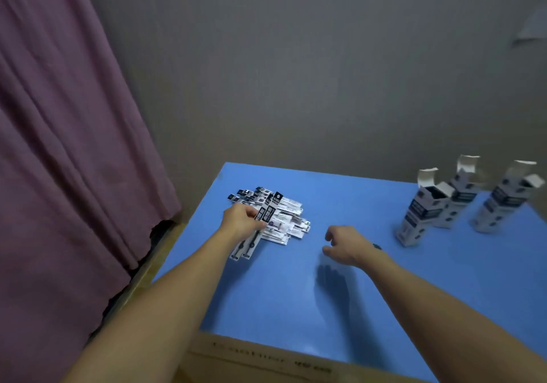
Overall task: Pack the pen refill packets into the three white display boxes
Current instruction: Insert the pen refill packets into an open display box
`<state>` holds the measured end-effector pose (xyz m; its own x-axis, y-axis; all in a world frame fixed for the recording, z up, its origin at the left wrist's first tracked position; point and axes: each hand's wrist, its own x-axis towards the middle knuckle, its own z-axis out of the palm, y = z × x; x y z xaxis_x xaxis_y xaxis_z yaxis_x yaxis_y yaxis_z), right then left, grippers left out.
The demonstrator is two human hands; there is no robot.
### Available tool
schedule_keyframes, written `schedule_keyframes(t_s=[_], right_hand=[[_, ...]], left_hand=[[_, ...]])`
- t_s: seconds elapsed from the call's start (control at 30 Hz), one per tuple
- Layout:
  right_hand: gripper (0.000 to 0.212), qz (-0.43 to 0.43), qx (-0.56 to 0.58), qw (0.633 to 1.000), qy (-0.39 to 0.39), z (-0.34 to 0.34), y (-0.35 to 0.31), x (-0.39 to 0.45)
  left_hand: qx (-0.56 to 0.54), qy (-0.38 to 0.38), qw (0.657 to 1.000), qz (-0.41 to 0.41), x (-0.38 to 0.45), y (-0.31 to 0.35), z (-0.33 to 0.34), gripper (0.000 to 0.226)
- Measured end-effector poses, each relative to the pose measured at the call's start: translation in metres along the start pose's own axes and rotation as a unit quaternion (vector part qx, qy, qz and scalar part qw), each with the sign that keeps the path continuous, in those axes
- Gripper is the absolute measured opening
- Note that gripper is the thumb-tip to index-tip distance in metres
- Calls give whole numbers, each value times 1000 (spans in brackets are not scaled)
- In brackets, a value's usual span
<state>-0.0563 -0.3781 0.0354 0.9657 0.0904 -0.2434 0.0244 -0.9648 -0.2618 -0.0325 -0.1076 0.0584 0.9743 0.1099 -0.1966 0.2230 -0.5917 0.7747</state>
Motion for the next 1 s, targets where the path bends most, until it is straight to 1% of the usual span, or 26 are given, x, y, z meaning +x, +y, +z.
schedule_keyframes(t_s=[0.1, 0.2, 0.23, 0.33, 0.4, 0.57, 0.7, 0.87, 1.0], right_hand=[[38, 39, 16, 999, 10, -5, 38, -27], [28, 67, 24, 997, 20, -11, 77, -55], [28, 77, 26, 996, 24, -13, 89, -65], [40, 111, 49, 992, 35, -20, 128, -97], [43, 126, 61, 989, 44, -21, 156, -119], [43, 142, 61, 987, 54, -32, 223, -164], [43, 141, 57, 987, 53, -45, 264, -187], [44, 130, 55, 989, 37, -48, 299, -199], [45, 118, 65, 991, 24, -44, 312, -191]], left_hand=[[8, -18, 999, 29, -9, 24, 30, 34], [39, -33, 997, 53, -25, 50, 58, 17], [50, -38, 996, 60, -30, 59, 68, 16], [73, -41, 993, 78, -46, 84, 95, 15], [79, -42, 992, 87, -60, 101, 114, 11], [124, -54, 985, 107, -97, 138, 165, 11], [117, -47, 987, 103, -116, 158, 198, 12], [98, -34, 991, 83, -132, 174, 227, 18], [92, -15, 993, 65, -130, 177, 236, 20]])
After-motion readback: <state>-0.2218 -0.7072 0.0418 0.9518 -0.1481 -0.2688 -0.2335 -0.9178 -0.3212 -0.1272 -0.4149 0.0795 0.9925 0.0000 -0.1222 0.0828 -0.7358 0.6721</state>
